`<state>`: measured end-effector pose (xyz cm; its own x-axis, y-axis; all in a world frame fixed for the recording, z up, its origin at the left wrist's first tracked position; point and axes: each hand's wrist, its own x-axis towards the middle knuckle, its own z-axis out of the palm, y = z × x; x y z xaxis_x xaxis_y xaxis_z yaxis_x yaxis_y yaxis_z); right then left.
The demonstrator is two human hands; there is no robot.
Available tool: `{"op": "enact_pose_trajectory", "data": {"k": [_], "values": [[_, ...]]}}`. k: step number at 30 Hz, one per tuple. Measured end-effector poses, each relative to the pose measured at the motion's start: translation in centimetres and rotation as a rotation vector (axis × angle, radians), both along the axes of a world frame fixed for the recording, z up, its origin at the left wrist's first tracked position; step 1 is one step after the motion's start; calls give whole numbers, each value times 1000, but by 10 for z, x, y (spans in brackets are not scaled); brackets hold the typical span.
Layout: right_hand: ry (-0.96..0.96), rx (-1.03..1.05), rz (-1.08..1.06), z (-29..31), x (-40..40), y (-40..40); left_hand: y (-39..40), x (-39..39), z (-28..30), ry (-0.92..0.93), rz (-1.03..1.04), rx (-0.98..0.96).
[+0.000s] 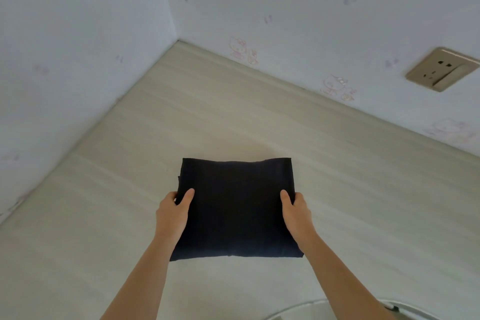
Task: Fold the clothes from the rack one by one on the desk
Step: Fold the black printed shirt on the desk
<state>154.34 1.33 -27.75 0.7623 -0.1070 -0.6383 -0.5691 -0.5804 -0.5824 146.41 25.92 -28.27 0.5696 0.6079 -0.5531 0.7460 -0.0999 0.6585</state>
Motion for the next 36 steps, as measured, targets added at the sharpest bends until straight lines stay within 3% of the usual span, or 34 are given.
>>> {"op": "enact_pose_trajectory", "data": {"k": [18,27,36], "values": [[-52,101,-459,29,-234,-90,-77,-147,23,-185,-300,-131],[-55,69,-723,32,-323,-190,-186,-167,24,-184,-578,-197],[-61,43,-1006,15,-430,-345,-361,-217,8,-99,-864,-261]]}}
